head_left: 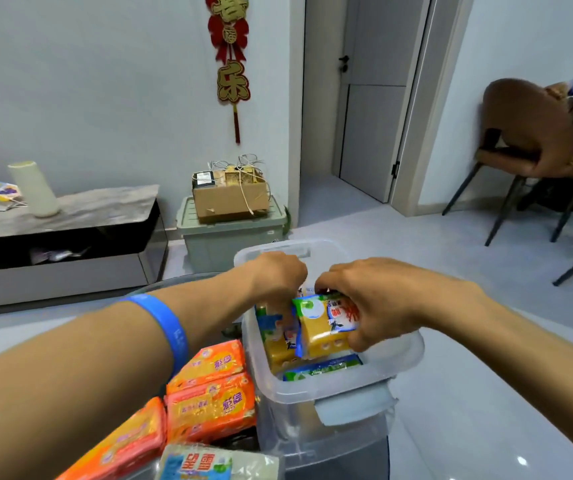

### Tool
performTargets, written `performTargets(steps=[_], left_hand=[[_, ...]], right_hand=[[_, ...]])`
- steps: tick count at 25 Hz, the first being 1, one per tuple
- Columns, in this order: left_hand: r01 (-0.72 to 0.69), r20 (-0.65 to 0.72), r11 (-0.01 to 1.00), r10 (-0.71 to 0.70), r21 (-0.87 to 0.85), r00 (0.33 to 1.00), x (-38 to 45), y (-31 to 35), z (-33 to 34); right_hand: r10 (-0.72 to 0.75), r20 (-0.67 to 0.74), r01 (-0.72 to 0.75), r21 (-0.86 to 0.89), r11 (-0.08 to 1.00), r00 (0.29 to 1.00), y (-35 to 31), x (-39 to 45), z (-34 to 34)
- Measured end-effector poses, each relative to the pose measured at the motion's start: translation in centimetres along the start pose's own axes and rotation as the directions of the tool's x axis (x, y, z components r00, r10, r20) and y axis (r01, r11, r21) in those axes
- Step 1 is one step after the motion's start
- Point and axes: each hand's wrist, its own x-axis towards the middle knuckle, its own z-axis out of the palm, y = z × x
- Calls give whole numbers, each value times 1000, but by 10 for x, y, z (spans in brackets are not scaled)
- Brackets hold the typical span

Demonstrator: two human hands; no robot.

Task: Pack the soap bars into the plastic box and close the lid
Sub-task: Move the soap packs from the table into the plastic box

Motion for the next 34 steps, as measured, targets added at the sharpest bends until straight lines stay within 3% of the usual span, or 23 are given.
performTargets(steps=[4, 7, 10, 14, 16, 19, 22, 27, 30, 32, 34], left_hand=[[76, 41, 996, -74, -45, 996, 15, 4, 19], [149, 150, 974, -124, -171, 981, 22, 0, 18], [156, 217, 966, -110, -206, 970, 26, 1, 16], [223, 422, 892, -41, -392, 906, 28, -2, 23], [186, 343, 893, -38, -410, 939, 27, -2, 23], [61, 99, 981, -43, -185, 994, 24, 0, 27], [58, 165, 990, -37, -125, 986, 22, 1, 36], [48, 124, 963, -15, -264, 992, 16, 1, 24], [-69, -189, 941, 6, -330, 982, -6, -6, 13], [-181, -404, 872, -21, -454, 915, -40, -21, 5], [-246, -518, 788, -106, -565, 849, -83, -42, 10]], right_hand=[[-94, 2, 94, 34, 995, 996, -5, 0, 16], [-74, 34, 72, 59, 996, 997, -3, 2, 23], [-47, 86, 41, 69, 997, 995, -1, 6, 28], [-43, 131, 32, 86, 996, 991, -3, 4, 30], [-27, 136, 18, 73, 997, 990, -4, 5, 28], [-20, 157, 12, 53, 999, 987, -8, 8, 32], [-11, 259, -19, 111, 994, 966, -8, 11, 38], [-5, 460, -86, 176, 981, 888, -11, 23, 47], [27, 436, -146, 241, 960, 900, -15, 22, 48], [76, 377, -216, 344, 914, 923, -17, 14, 37], [157, 208, -226, 370, 901, 965, -24, 7, 23]])
